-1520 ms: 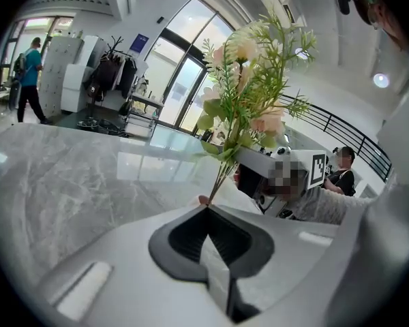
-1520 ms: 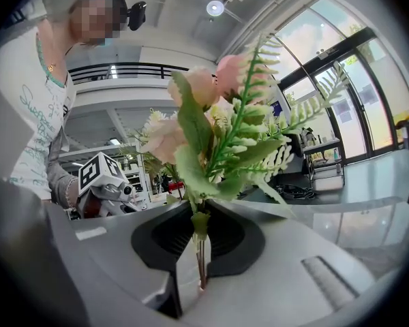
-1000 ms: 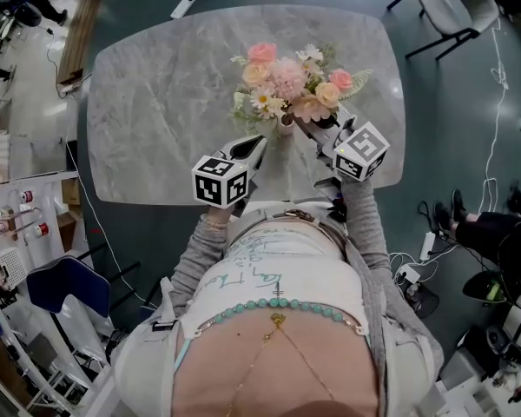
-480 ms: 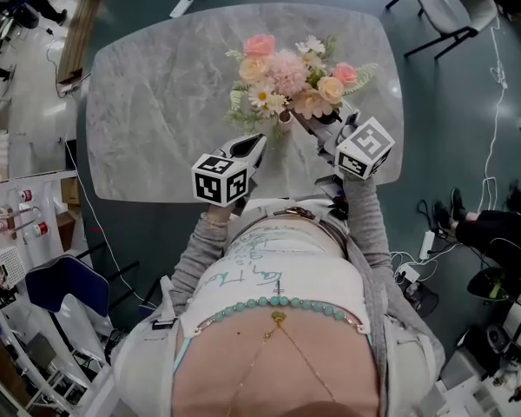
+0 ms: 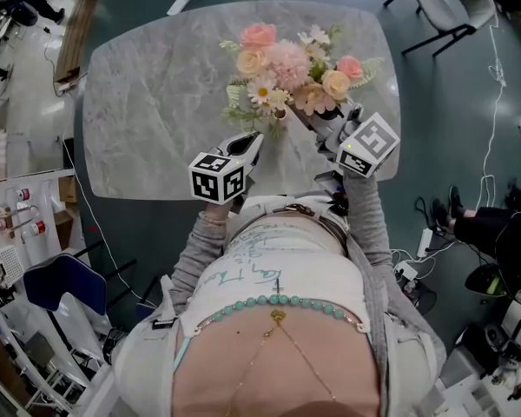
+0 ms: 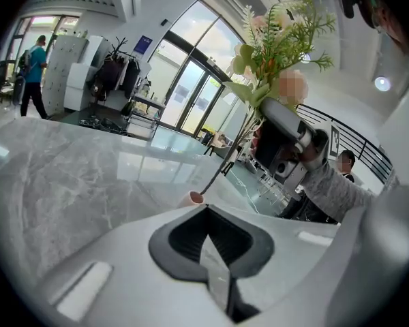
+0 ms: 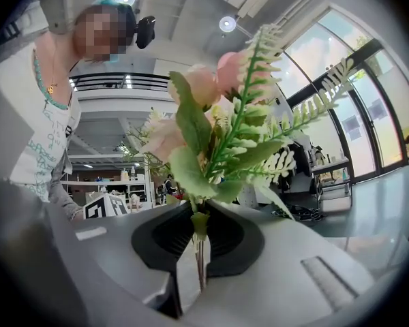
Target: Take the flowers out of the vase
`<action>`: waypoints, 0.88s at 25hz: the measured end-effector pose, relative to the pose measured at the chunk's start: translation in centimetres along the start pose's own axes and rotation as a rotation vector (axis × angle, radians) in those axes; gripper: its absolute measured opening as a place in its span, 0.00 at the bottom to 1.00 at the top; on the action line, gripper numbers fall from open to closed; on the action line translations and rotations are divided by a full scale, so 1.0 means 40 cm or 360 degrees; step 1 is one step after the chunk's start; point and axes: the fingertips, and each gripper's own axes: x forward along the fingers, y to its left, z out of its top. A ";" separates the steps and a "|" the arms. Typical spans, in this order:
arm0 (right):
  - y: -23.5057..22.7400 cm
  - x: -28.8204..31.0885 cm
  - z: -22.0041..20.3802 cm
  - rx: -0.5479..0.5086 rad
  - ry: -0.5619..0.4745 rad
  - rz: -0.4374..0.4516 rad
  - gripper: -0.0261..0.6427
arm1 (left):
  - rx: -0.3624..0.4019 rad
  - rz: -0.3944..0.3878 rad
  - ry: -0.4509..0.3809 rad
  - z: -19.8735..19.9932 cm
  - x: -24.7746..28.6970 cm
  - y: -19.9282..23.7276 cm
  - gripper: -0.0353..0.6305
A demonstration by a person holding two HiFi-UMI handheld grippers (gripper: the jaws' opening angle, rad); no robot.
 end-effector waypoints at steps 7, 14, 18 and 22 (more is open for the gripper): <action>0.007 0.017 0.046 -0.0001 -0.0032 0.0019 0.13 | -0.0013 0.0013 -0.0015 0.004 -0.012 0.012 0.06; 0.013 0.015 0.059 -0.0017 -0.0030 0.0019 0.13 | -0.0014 0.0040 -0.0032 -0.003 -0.008 0.019 0.05; 0.018 0.013 0.064 -0.0007 -0.0033 0.0023 0.13 | 0.0000 0.0052 -0.0047 0.001 -0.011 0.016 0.05; 0.030 0.011 0.076 -0.0014 -0.0029 0.0034 0.13 | -0.0003 0.0060 -0.0064 0.008 -0.019 0.011 0.05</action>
